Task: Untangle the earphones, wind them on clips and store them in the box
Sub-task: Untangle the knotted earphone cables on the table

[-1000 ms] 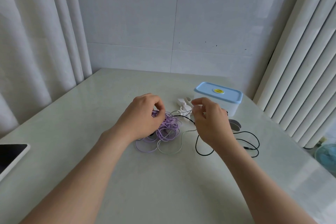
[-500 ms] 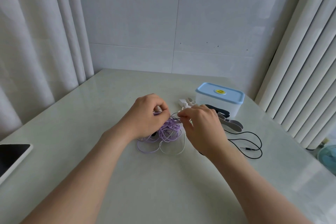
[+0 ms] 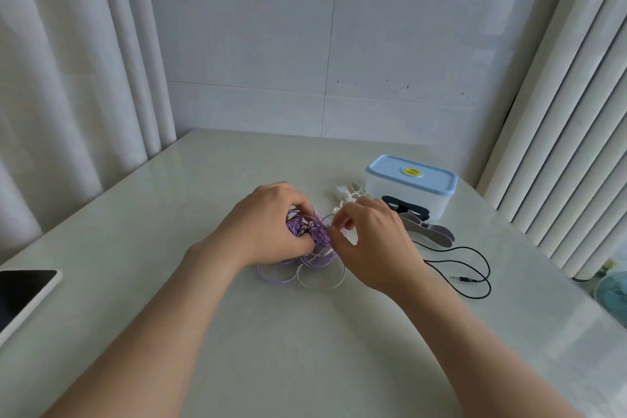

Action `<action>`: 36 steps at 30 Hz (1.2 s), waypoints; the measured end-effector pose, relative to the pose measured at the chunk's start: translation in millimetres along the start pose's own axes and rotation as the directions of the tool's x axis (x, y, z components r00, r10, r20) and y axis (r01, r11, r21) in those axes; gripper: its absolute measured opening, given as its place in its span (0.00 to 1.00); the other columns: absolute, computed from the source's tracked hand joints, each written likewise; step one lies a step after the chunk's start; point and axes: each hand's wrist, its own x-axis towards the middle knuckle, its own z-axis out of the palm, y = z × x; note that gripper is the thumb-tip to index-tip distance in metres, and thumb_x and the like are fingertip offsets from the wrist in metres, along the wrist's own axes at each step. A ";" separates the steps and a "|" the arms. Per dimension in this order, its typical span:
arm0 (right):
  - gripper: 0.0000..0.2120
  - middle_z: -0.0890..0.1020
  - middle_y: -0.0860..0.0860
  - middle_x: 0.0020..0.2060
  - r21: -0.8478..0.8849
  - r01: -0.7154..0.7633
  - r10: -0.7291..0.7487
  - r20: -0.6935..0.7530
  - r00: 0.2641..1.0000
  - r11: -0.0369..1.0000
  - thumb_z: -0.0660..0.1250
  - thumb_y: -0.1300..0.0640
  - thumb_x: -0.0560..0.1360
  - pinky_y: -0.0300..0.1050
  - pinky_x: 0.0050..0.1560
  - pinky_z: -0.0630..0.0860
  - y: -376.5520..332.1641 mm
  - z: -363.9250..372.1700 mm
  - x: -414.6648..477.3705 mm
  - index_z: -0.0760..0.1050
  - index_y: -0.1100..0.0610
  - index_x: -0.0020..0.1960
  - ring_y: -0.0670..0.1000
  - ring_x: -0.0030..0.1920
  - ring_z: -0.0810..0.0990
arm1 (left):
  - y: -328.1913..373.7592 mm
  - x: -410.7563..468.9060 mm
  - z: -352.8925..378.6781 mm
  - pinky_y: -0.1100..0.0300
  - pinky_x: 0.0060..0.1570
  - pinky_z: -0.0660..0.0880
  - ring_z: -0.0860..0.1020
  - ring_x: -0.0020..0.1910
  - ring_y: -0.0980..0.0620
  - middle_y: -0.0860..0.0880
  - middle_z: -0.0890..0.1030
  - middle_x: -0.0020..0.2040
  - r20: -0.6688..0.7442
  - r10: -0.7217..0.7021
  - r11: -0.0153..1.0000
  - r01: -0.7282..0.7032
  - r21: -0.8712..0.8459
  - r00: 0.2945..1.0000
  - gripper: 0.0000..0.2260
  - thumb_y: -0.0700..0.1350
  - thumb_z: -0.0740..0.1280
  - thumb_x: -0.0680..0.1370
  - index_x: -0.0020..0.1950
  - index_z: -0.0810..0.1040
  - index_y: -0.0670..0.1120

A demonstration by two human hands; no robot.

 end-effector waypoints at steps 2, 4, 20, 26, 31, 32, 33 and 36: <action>0.06 0.80 0.47 0.44 0.028 0.026 -0.026 0.006 1.000 0.999 0.71 0.48 0.79 0.51 0.54 0.74 1.7 0.6 1.5 0.83 0.49 0.49 0.52 0.50 0.78 | -0.9 0.7 1.1 0.53 0.52 0.79 0.79 0.50 0.57 0.60 0.80 0.49 0.001 0.011 1.000 -0.011 -0.021 1.000 0.19 0.64 0.66 0.61 0.47 0.84 0.60; 0.07 0.81 0.47 0.43 0.026 0.036 -0.037 0.040 0.999 0.999 0.71 0.47 0.80 0.53 0.53 0.75 1.7 -0.1 3.5 0.84 0.49 0.49 0.52 0.49 0.79 | -1.9 1.5 1.8 0.53 0.52 0.79 0.79 0.49 0.57 0.60 0.80 0.49 0.001 0.015 0.999 -0.015 -0.031 1.000 0.18 0.63 0.65 0.61 0.47 0.84 0.60; 0.09 0.76 0.44 0.28 0.220 -0.184 0.154 0.147 0.977 0.958 0.67 0.60 0.81 0.51 0.47 0.79 2.3 -11.1 6.2 0.81 0.48 0.47 0.54 0.40 0.82 | -2.3 -1.1 -4.3 0.54 0.51 0.77 0.79 0.48 0.55 0.60 0.80 0.47 0.003 0.000 0.996 0.000 0.084 1.000 0.14 0.64 0.71 0.62 0.42 0.82 0.58; 0.08 0.83 0.50 0.27 0.342 -0.282 0.270 0.084 0.959 0.896 0.62 0.59 0.83 0.40 0.36 0.71 -4.0 -18.5 5.6 0.78 0.52 0.48 0.43 0.30 0.79 | -0.2 4.6 -5.7 0.49 0.51 0.77 0.79 0.46 0.52 0.54 0.81 0.45 -0.028 -0.041 0.990 0.037 -0.134 0.999 0.19 0.61 0.60 0.74 0.38 0.81 0.48; 0.06 0.83 0.48 0.30 0.254 -0.175 0.203 -0.088 0.975 0.951 0.60 0.55 0.85 0.53 0.49 0.76 -4.8 -10.3 3.4 0.75 0.51 0.52 0.59 0.42 0.81 | -1.1 6.9 -6.4 0.57 0.50 0.76 0.81 0.45 0.57 0.55 0.84 0.47 -0.016 -0.057 0.979 0.053 -0.199 0.998 0.09 0.45 0.70 0.78 0.38 0.83 0.51; 0.06 0.83 0.47 0.31 0.251 -0.163 0.195 -0.107 0.975 0.954 0.60 0.54 0.85 0.54 0.50 0.76 -5.9 -10.4 2.8 0.75 0.51 0.53 0.61 0.42 0.80 | -1.0 6.7 -6.7 0.60 0.49 0.74 0.81 0.46 0.58 0.56 0.84 0.48 -0.010 -0.054 0.978 0.051 -0.203 0.999 0.08 0.46 0.72 0.78 0.38 0.83 0.52; 0.06 0.83 0.47 0.32 0.261 -0.152 0.190 -0.127 0.973 0.953 0.59 0.54 0.86 0.54 0.50 0.75 -6.5 -11.3 2.6 0.74 0.51 0.54 0.61 0.42 0.79 | -0.8 7.0 -6.8 0.62 0.48 0.72 0.81 0.46 0.59 0.57 0.84 0.48 -0.014 -0.050 0.977 0.046 -0.207 0.999 0.08 0.47 0.72 0.78 0.39 0.83 0.53; 0.05 0.79 0.41 0.30 0.297 -0.107 0.168 -0.189 0.968 0.949 0.61 0.55 0.86 0.52 0.48 0.71 -7.6 -14.3 2.8 0.75 0.52 0.54 0.54 0.35 0.76 | -2.7 8.9 -6.4 0.71 0.45 0.69 0.80 0.47 0.60 0.56 0.82 0.50 -0.067 -0.042 0.978 0.027 -0.208 0.997 0.06 0.47 0.72 0.79 0.42 0.84 0.53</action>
